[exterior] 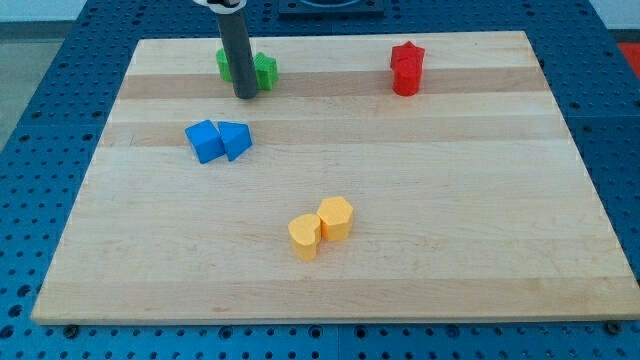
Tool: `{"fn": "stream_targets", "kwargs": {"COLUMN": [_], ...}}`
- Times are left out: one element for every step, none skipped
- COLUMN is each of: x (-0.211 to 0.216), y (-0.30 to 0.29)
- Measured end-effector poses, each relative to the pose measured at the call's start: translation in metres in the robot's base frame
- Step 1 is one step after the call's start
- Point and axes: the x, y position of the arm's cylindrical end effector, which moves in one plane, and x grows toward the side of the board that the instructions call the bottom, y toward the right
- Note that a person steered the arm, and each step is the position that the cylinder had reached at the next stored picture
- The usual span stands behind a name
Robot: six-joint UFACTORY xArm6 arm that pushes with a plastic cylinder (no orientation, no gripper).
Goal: Push the blue blocks towards the center of the board
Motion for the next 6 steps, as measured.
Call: {"fn": "stream_targets", "kwargs": {"x": [0.000,0.000,0.020,0.061,0.067,0.091], "y": [0.000,0.000,-0.019,-0.069,-0.081,-0.013]}}
